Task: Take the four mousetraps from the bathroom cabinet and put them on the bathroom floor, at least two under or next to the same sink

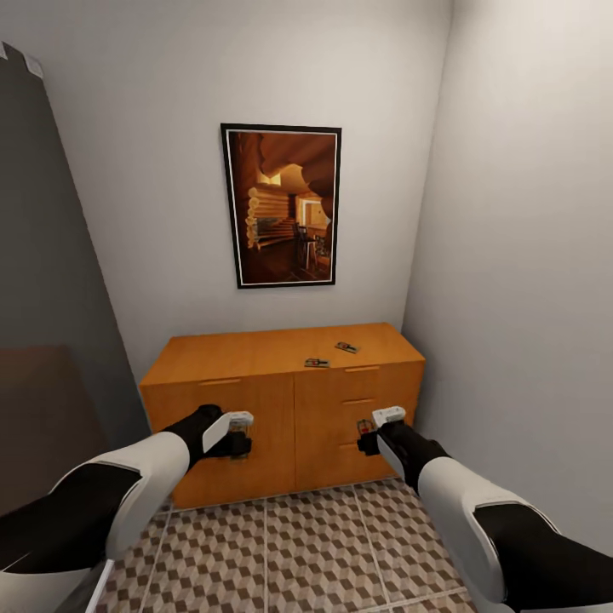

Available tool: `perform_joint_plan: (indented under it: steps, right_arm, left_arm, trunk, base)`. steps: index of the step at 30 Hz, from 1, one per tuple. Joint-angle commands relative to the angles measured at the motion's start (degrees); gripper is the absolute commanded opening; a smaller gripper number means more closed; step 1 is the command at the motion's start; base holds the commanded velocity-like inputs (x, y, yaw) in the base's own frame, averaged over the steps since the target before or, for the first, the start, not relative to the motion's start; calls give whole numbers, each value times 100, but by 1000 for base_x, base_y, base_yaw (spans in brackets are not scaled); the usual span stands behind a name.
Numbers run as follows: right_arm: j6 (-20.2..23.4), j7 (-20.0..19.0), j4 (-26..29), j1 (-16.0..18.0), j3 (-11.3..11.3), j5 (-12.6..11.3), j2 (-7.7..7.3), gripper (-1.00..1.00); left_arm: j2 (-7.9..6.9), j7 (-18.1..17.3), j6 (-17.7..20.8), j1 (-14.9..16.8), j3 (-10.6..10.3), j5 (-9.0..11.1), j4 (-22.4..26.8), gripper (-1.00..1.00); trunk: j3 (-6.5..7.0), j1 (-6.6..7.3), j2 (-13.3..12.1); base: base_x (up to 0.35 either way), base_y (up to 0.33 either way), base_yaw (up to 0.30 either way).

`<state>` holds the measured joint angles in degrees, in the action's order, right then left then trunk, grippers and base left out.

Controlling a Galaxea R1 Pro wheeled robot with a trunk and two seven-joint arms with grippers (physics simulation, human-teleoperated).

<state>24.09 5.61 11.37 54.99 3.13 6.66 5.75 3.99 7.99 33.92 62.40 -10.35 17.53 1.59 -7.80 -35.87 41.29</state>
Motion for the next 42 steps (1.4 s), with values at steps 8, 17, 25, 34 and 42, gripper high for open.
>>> perform_joint_plan:
  steps: [8,17,25,34,42]
  right_arm:
    - [-344,91,-383,3,39,-177,76,-100]
    - [-609,99,-611,3,39,-196,120,-100]
    - [-872,98,-936,3,39,-198,153,-100]
    - [-942,92,-1091,3,39,-185,130,-100]
    - [-885,97,-1140,3,43,-174,120,-100]
  left_arm:
    - [-38,-386,-244,-64,-45,14,-35,-100]
    - [-67,-464,-322,-195,-58,-70,-60,-100]
    - [-76,-487,-951,-441,-63,-169,-78,-100]
    - [-47,-503,-1185,-465,-55,-359,-80,-100]
    - [-41,-501,-1172,-466,-55,-370,-74,-100]
  trunk:
    - [-10,-2,8]
    - [-10,-2,8]
    - [-10,-2,8]
    - [-10,-2,8]
    - [-10,-2,8]
  base:
    - [0,0,0]
    - [0,0,0]
    - [0,0,0]
    - [0,0,0]
    - [0,0,0]
